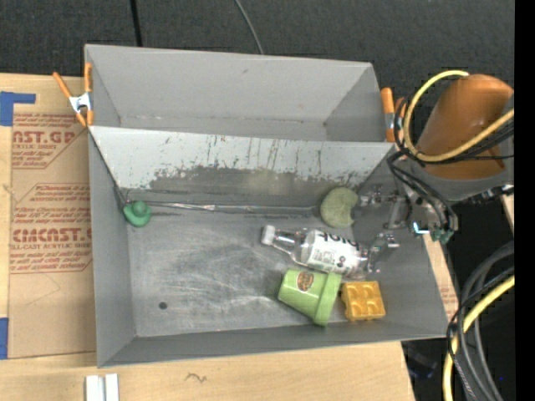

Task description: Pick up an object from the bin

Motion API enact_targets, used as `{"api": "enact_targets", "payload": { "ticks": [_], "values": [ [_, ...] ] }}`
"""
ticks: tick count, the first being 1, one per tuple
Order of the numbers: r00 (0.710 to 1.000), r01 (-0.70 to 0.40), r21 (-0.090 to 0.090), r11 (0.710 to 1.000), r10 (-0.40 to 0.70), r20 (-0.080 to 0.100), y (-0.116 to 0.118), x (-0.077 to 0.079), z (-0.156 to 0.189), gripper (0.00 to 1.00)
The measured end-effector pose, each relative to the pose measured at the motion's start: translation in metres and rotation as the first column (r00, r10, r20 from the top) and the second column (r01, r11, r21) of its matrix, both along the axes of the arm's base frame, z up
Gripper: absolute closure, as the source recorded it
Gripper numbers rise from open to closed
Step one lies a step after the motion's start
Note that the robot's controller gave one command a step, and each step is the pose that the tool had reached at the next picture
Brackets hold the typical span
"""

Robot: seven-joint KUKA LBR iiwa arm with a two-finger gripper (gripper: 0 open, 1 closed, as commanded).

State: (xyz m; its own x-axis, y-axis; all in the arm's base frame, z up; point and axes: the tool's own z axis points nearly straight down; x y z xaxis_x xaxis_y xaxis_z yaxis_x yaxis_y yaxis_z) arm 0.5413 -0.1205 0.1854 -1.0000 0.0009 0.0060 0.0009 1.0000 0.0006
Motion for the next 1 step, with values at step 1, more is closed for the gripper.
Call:
{"api": "enact_targets", "payload": {
  "ticks": [1],
  "values": [
    [1.000,-0.001,-0.001,1.000,0.001,0.008,0.0003,0.0018,0.0043,0.00]
  ]
}}
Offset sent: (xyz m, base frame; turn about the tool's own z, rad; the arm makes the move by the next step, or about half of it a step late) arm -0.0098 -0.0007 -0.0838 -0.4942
